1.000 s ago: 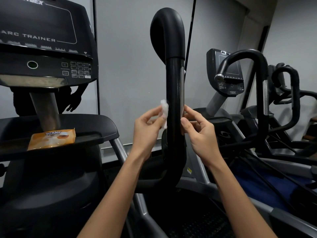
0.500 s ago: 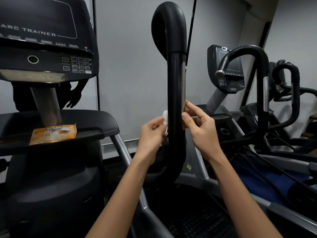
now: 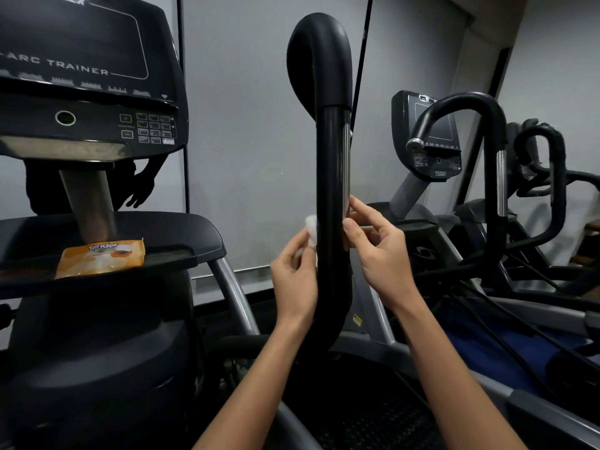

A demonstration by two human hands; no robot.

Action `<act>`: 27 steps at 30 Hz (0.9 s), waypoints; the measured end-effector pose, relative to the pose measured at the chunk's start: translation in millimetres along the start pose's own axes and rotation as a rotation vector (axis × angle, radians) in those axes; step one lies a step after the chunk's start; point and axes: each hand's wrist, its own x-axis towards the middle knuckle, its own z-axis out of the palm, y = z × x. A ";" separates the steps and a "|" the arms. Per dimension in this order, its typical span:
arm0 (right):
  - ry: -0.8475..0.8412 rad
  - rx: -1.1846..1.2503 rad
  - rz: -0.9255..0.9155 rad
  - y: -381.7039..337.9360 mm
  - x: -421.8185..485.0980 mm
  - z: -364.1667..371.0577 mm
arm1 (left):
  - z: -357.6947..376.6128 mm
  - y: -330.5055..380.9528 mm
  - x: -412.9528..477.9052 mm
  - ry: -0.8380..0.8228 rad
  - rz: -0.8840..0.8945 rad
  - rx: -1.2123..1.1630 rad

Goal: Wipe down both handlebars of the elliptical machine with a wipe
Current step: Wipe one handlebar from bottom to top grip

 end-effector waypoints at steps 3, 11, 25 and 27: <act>-0.012 0.007 -0.002 -1.3 0.9 -0.3 | 11.7 25.5 17.2 0.038 0.163 -0.038; -0.034 0.000 -0.005 -2.8 1.3 -2.0 | 12.9 31.1 66.9 -0.245 -0.177 -0.174; -0.026 0.002 0.001 -4.2 -1.1 -1.8 | -8.8 10.9 26.2 -0.120 0.770 0.498; -0.020 0.013 0.010 -3.7 -0.9 -1.0 | -3.0 16.8 33.5 -0.081 0.814 0.543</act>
